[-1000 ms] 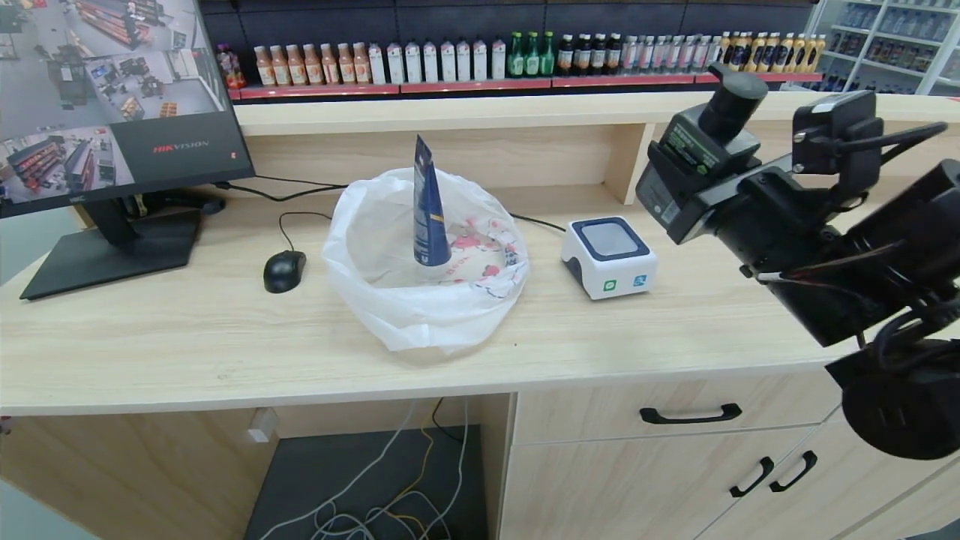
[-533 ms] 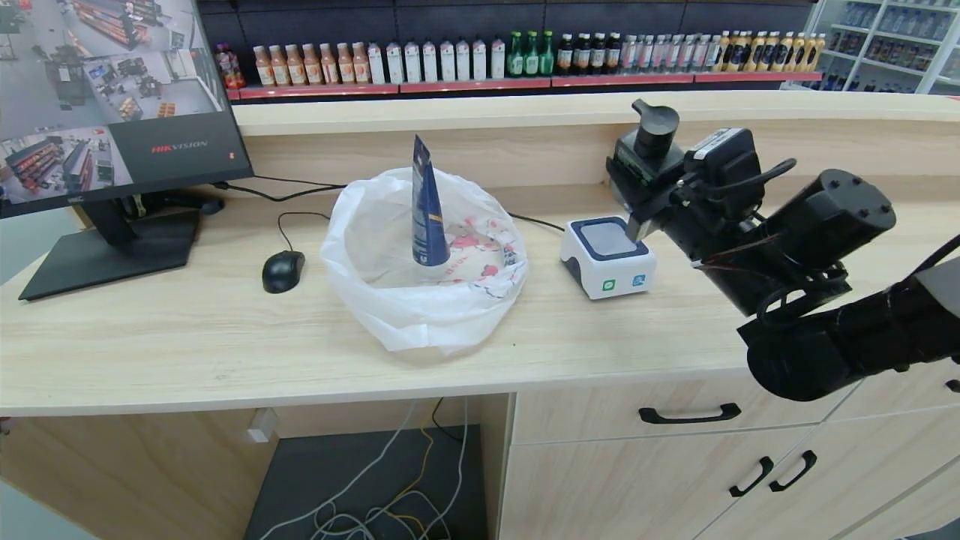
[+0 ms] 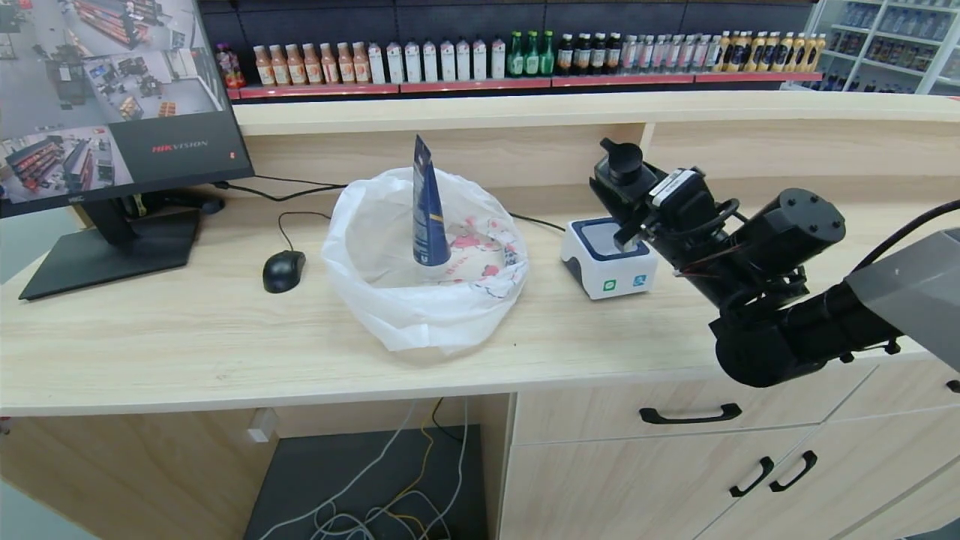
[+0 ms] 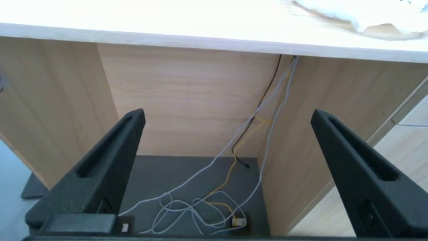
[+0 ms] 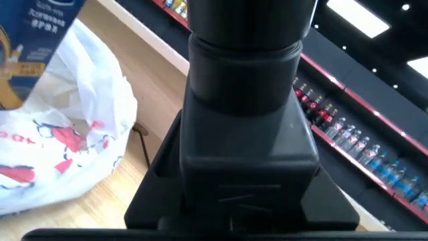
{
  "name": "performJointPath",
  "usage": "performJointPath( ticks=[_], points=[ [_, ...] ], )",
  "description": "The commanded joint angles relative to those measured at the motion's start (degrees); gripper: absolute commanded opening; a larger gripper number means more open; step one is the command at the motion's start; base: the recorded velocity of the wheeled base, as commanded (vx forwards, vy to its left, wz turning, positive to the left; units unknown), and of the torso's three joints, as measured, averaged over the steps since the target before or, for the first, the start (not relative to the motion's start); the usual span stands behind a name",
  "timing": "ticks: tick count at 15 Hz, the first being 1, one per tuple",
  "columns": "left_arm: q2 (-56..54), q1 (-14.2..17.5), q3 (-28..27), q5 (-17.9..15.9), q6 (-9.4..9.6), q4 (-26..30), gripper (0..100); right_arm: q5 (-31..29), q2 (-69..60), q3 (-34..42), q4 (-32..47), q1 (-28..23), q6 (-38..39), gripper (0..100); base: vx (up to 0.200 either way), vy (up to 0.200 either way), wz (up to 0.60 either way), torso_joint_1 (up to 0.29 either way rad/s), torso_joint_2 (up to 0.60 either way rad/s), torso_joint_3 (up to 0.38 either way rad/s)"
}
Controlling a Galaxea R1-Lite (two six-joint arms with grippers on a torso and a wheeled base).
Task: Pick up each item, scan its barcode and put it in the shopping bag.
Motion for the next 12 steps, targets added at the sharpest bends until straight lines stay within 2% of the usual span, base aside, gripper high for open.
performJointPath(
  ticks=[1,12],
  points=[
    [0.0,0.0,0.0,0.0,-0.04,0.0,100,1.8,1.5,-1.1,0.0,-1.0,-0.5,0,0.0,0.0,0.0,0.0,0.0,0.0],
    [0.0,0.0,0.0,0.0,-0.04,0.0,100,13.7,8.0,-10.4,0.7,-2.4,-1.1,0,0.0,0.0,0.0,0.0,0.0,0.0]
  ],
)
